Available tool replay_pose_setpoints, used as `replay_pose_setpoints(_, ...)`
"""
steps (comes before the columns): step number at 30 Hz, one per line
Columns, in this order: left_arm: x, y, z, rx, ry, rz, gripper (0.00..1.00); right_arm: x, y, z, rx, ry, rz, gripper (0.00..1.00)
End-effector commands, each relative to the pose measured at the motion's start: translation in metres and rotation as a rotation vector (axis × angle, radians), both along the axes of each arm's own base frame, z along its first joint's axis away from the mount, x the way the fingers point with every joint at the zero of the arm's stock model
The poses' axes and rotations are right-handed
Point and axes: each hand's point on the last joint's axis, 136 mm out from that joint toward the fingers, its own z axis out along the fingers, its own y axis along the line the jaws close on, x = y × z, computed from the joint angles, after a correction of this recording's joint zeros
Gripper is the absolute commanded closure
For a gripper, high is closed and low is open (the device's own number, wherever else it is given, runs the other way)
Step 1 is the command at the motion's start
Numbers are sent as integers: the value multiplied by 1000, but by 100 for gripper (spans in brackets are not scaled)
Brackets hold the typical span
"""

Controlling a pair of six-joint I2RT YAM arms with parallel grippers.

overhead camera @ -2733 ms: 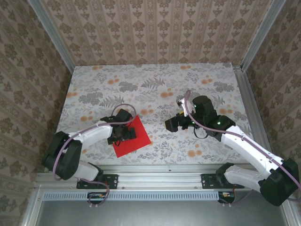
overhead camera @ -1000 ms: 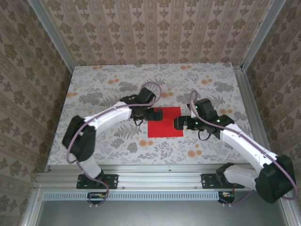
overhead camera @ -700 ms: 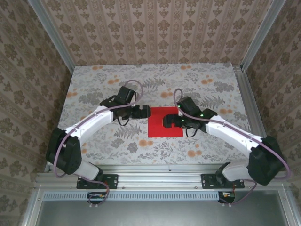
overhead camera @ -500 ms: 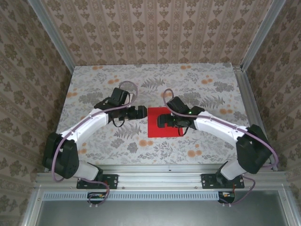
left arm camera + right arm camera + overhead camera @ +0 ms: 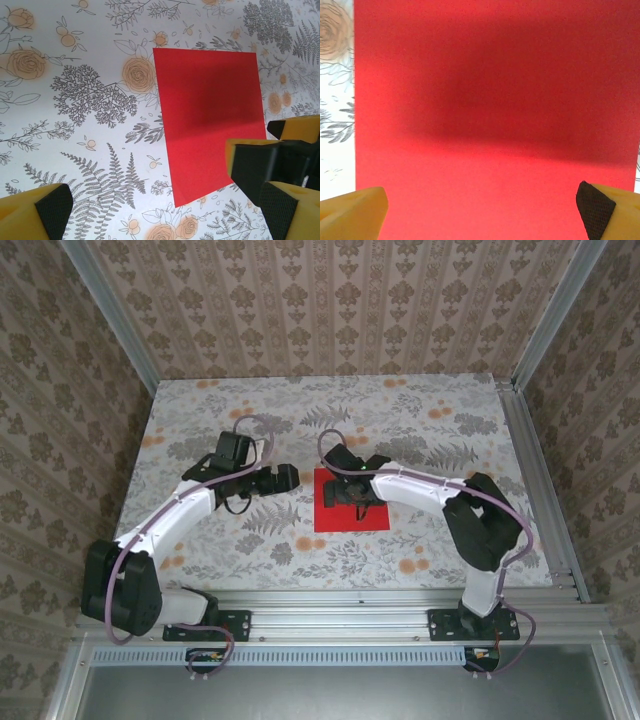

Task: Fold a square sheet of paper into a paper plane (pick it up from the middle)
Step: Fold the square sheet of paper in half at the center of the table.

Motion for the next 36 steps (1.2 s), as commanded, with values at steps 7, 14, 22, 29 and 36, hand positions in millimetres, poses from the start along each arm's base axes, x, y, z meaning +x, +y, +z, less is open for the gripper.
replay_pose_setpoints(7, 1, 5, 4, -32, -18, -10, 0, 8, -5, -20, -90, 35, -37, 1)
replay_pose_setpoints(14, -2, 5, 0, -40, -4, -13, 0, 13, -9, -31, -95, 48, -51, 1)
replay_pose_setpoints(22, -2, 3, -2, -47, 5, -13, 0, 14, -7, -46, -110, 74, -57, 4)
replay_pose_setpoints(29, -5, 4, -8, -41, 27, -14, 0, 10, -10, -63, -126, 97, -70, 9)
replay_pose_setpoints(36, -8, 4, -12, -47, 40, -15, 0, 6, -12, -72, -133, 114, -69, 15)
